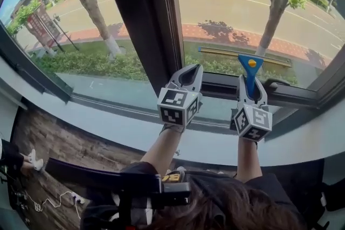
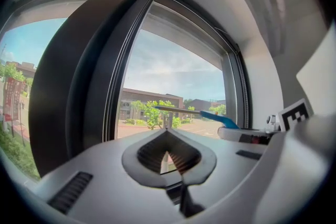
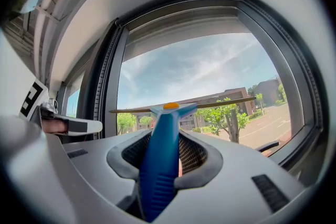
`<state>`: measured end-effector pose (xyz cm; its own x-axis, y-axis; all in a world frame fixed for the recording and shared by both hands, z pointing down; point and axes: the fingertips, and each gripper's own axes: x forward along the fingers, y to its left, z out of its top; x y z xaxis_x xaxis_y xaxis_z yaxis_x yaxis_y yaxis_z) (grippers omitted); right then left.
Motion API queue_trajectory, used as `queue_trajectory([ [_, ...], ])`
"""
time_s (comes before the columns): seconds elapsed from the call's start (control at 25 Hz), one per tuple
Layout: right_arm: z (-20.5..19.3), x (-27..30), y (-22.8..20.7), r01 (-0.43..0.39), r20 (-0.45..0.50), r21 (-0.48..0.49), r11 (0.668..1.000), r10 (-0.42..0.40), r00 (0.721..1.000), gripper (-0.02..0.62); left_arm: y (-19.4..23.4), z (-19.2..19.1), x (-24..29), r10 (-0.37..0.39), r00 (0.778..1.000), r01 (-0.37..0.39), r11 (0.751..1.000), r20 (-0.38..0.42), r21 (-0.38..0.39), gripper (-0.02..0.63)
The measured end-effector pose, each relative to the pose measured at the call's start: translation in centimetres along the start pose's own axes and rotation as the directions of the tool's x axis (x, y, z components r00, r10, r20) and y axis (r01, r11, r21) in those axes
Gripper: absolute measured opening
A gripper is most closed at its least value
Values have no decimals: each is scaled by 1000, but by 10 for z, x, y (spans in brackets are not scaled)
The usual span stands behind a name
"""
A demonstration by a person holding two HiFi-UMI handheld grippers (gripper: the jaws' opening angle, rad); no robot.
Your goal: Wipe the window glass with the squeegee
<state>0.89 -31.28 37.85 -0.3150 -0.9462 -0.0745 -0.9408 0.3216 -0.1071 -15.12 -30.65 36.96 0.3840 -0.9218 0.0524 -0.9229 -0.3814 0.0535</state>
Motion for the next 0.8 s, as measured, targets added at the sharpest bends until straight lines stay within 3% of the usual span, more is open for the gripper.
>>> queue_trajectory([
  [0.28, 69, 20, 28, 36, 105, -34, 999, -32, 994, 137, 6, 55, 8, -103, 990, 99, 994, 94, 46, 2],
  [0.56, 168, 38, 52, 72, 227, -63, 995, -55, 972, 137, 1, 140, 13, -207, 953, 175, 972, 220, 156, 2],
  [0.68, 209, 44, 54, 93, 274, -68, 993, -71, 959, 137, -3, 167, 19, -225, 941, 174, 963, 253, 208, 2],
  [0.8, 254, 50, 58, 87, 324, -72, 994, -59, 944, 137, -2, 196, 26, -211, 938, 158, 966, 277, 203, 2],
])
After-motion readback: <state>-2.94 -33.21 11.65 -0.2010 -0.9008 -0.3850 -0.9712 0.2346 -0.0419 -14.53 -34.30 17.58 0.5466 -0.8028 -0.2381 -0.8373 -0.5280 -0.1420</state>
